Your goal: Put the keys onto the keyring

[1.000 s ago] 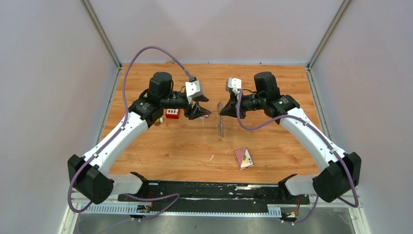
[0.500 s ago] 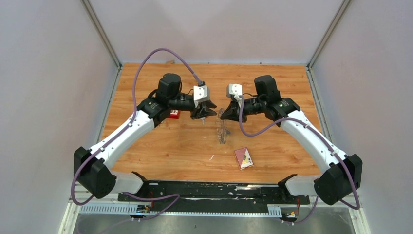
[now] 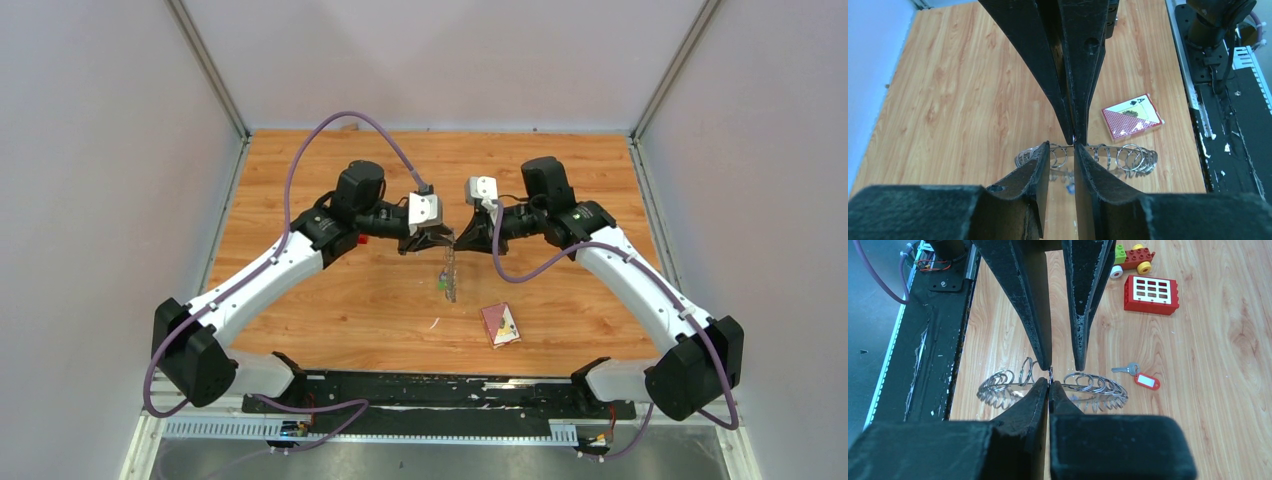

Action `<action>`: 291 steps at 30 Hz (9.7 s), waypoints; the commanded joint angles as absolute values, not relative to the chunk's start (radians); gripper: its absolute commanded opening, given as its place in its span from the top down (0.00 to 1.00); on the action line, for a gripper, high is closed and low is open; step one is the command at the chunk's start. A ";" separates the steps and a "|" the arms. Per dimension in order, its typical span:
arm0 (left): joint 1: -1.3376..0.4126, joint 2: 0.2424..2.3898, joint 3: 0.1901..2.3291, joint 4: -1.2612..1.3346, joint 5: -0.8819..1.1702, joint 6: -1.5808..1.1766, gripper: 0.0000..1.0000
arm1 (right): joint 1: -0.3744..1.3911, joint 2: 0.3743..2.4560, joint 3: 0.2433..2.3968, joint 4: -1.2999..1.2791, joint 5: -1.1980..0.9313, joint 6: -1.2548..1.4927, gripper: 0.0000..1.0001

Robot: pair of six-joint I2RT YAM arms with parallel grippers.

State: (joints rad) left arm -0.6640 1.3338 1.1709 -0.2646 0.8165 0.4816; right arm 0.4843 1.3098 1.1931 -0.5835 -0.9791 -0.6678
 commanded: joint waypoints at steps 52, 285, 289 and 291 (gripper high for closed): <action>-0.678 1.372 1.081 -0.130 0.849 0.369 0.75 | 0.501 1.269 1.166 -0.443 -0.968 -0.614 1.00; -0.523 1.646 1.217 -0.816 0.674 0.709 1.00 | 0.487 1.356 1.117 -0.676 -0.891 -0.718 0.74; -0.523 1.551 1.220 -0.782 0.781 0.703 1.00 | 0.487 1.312 1.142 -0.625 -0.916 -0.642 0.75; -0.522 1.502 1.220 -0.734 0.828 0.662 1.00 | 0.483 1.277 1.149 -0.589 -0.937 -0.610 0.76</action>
